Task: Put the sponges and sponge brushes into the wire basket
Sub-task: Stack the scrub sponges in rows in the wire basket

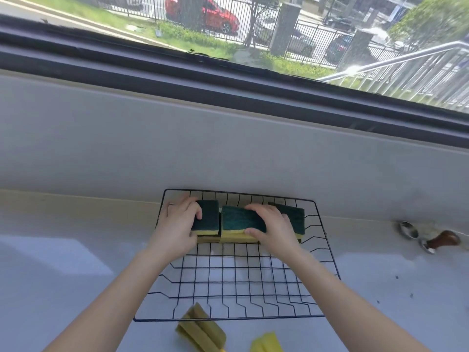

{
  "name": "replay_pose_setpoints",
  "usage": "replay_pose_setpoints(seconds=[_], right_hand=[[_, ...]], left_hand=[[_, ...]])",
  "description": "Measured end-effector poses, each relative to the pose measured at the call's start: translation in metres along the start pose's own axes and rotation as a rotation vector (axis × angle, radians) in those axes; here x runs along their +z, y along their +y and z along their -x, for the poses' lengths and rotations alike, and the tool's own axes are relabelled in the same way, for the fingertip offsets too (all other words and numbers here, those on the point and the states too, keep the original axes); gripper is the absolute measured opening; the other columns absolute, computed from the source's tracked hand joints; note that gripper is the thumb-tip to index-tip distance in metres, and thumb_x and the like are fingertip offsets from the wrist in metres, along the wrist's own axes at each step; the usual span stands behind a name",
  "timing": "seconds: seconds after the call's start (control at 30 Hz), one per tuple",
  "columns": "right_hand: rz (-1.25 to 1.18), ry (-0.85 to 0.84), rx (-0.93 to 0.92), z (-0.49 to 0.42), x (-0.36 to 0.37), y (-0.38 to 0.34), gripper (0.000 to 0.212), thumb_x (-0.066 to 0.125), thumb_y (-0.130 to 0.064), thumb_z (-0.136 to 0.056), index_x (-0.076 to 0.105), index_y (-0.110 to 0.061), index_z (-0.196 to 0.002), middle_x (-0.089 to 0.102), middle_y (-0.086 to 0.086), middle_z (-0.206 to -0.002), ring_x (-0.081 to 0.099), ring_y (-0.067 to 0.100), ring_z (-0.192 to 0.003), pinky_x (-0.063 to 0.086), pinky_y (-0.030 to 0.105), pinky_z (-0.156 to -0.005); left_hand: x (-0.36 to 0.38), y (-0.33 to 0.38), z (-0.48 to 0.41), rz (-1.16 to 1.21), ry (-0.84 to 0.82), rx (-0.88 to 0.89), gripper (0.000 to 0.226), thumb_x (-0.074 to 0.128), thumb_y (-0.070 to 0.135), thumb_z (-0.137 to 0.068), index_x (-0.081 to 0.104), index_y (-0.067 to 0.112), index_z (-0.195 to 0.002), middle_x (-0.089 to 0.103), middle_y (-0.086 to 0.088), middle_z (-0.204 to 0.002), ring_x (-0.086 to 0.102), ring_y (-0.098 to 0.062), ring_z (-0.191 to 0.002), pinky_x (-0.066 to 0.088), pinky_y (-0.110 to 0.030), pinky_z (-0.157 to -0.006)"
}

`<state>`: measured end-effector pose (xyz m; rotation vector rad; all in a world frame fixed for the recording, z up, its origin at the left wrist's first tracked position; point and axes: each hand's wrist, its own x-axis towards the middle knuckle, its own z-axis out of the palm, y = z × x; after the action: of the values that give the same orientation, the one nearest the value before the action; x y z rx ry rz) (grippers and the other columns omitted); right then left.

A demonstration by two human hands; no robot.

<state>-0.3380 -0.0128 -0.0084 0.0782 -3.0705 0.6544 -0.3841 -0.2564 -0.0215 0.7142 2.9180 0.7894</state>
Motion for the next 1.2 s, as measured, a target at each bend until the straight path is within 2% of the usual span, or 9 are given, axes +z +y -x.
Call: replay_pose_setpoints(seconds=[0.07, 0.2, 0.37, 0.47, 0.6, 0.77, 1.03, 1.13, 1.2], right_hand=[[-0.005, 0.024, 0.006, 0.0, 0.003, 0.002, 0.05, 0.065, -0.036, -0.082, 0.045, -0.035, -0.128, 0.052, -0.011, -0.136, 0.037, 0.018, -0.129, 0.033, 0.04, -0.094], [0.001, 0.095, -0.02, 0.002, 0.008, -0.002, 0.057, 0.069, -0.034, -0.079, 0.046, -0.03, -0.131, 0.042, -0.001, -0.144, 0.032, 0.022, -0.131, 0.036, 0.044, -0.101], [0.111, 0.185, 0.015, 0.023, 0.002, 0.01, 0.067, 0.073, -0.04, -0.073, 0.04, -0.033, -0.13, 0.037, -0.001, -0.147, 0.027, 0.023, -0.135, 0.034, 0.043, -0.1], [0.123, 0.176, 0.051, 0.041, -0.005, 0.028, 0.056, 0.073, -0.02, -0.076, 0.047, -0.028, -0.125, 0.042, 0.0, -0.143, 0.033, 0.025, -0.133, 0.039, 0.046, -0.104], [0.097, 0.199, -0.057, 0.049, -0.006, 0.043, 0.052, 0.059, 0.014, -0.074, 0.057, -0.015, -0.117, 0.052, 0.008, -0.136, 0.045, 0.029, -0.125, 0.042, 0.04, -0.101], [0.104, 0.229, -0.115, 0.036, -0.012, 0.042, 0.049, 0.053, 0.024, -0.067, 0.064, -0.01, -0.101, 0.063, 0.01, -0.121, 0.054, 0.032, -0.114, 0.053, 0.042, -0.087], [0.058, 0.322, -0.106, 0.039, -0.009, 0.047, 0.046, 0.054, 0.023, -0.066, 0.062, -0.012, -0.093, 0.067, 0.007, -0.108, 0.058, 0.029, -0.105, 0.053, 0.044, -0.082], [0.131, 0.335, -0.031, 0.042, -0.007, 0.048, 0.043, 0.063, 0.0, -0.073, 0.055, -0.02, -0.11, 0.058, 0.003, -0.122, 0.049, 0.026, -0.12, 0.039, 0.051, -0.102], [0.141, 0.308, 0.055, 0.046, -0.004, 0.052, 0.059, 0.068, -0.019, -0.069, 0.044, -0.023, -0.123, 0.046, 0.005, -0.135, 0.038, 0.027, -0.129, 0.03, 0.049, -0.109]], left_hand=[[0.003, 0.014, 0.0, -0.035, 0.049, 0.075, 0.039, 0.058, 0.01, -0.068, 0.046, 0.024, -0.102, 0.035, 0.0, -0.149, 0.018, -0.024, -0.143, 0.012, -0.053, -0.113], [0.02, 0.045, -0.002, -0.115, 0.053, 0.262, 0.042, 0.064, 0.023, -0.077, 0.048, 0.025, -0.115, 0.038, 0.0, -0.147, 0.026, -0.021, -0.139, 0.012, -0.05, -0.115], [0.036, 0.052, -0.009, -0.023, 0.118, 0.122, 0.039, 0.068, 0.023, -0.076, 0.05, 0.025, -0.111, 0.048, 0.002, -0.138, 0.037, -0.016, -0.131, 0.015, -0.041, -0.115], [0.038, 0.052, -0.01, -0.015, 0.161, 0.098, 0.042, 0.073, 0.018, -0.071, 0.052, 0.025, -0.106, 0.053, 0.002, -0.131, 0.043, -0.017, -0.126, 0.02, -0.041, -0.113], [0.045, 0.054, -0.006, -0.024, 0.193, 0.079, 0.044, 0.074, 0.01, -0.068, 0.052, 0.023, -0.104, 0.056, 0.001, -0.124, 0.047, -0.019, -0.121, 0.024, -0.042, -0.11], [0.052, 0.056, -0.004, -0.057, 0.247, 0.082, 0.045, 0.069, -0.003, -0.065, 0.055, 0.023, -0.1, 0.058, 0.001, -0.11, 0.05, -0.02, -0.111, 0.034, -0.043, -0.103], [0.05, 0.066, -0.009, -0.09, 0.245, 0.019, 0.041, 0.07, 0.012, -0.064, 0.053, 0.023, -0.1, 0.055, 0.001, -0.105, 0.049, -0.021, -0.105, 0.036, -0.043, -0.099], [0.05, 0.073, -0.006, -0.042, 0.305, 0.071, 0.045, 0.067, 0.022, -0.068, 0.05, 0.02, -0.109, 0.05, -0.004, -0.118, 0.042, -0.021, -0.113, 0.034, -0.045, -0.103], [0.053, 0.081, -0.003, 0.016, 0.365, 0.192, 0.037, 0.063, 0.023, -0.073, 0.051, 0.021, -0.108, 0.048, -0.002, -0.123, 0.041, -0.018, -0.116, 0.032, -0.037, -0.103]])
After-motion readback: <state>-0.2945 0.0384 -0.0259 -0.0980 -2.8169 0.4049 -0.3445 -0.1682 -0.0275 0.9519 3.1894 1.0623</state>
